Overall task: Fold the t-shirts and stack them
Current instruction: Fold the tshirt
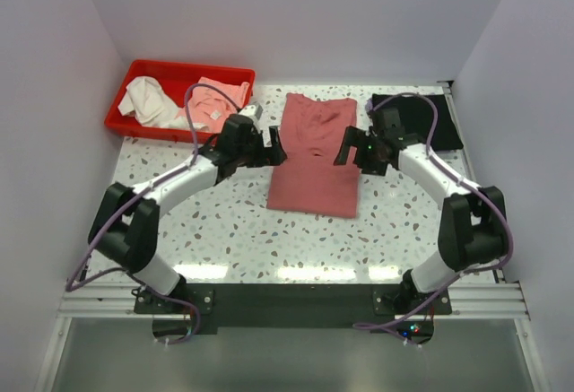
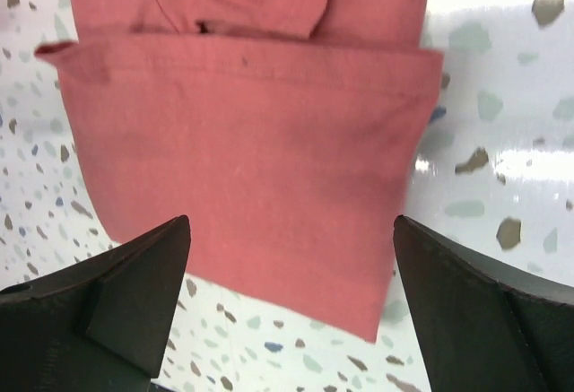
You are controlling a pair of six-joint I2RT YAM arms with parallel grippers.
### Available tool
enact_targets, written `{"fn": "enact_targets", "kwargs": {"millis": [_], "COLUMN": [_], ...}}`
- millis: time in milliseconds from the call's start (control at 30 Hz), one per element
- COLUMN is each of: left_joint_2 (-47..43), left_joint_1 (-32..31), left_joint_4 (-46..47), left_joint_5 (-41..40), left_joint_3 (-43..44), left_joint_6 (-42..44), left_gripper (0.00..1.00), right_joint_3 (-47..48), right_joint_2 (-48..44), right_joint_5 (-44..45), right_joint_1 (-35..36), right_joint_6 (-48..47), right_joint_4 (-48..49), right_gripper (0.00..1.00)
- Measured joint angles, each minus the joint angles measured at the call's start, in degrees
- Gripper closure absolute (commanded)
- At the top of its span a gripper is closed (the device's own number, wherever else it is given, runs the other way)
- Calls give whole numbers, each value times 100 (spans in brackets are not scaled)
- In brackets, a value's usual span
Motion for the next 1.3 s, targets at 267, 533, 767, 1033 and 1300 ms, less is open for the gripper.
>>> {"fn": "enact_targets", "kwargs": {"millis": [267,533,767,1033,1300], "left_joint_2": [-1008,-925,-588,-297,-120], "left_joint_1": [-33,-149,-221,-225,-243], "left_joint_4": [376,632,914,935,975], "left_joint_5": [280,555,664,640,662], "left_joint_3": [-1622,-2286,-2271,-2184,-2103], "left_joint_6": [-313,-494,-542,-540,-518], "left_gripper": [0,9,29,47,62], "right_joint_3": [-1469,-2505,-2669,-2677,-2730], "right_joint_2": [-1097,-1379,-1379,-1379,-1379], "right_joint_5": [-37,-57,-199,-201,-195], "right_joint_1": [0,0,0,0,0], "right_joint_6": [-11,4,74,153,308], "right_joint_4": [22,94,398,557,654], "right_gripper": [1,1,1,1,1]}}
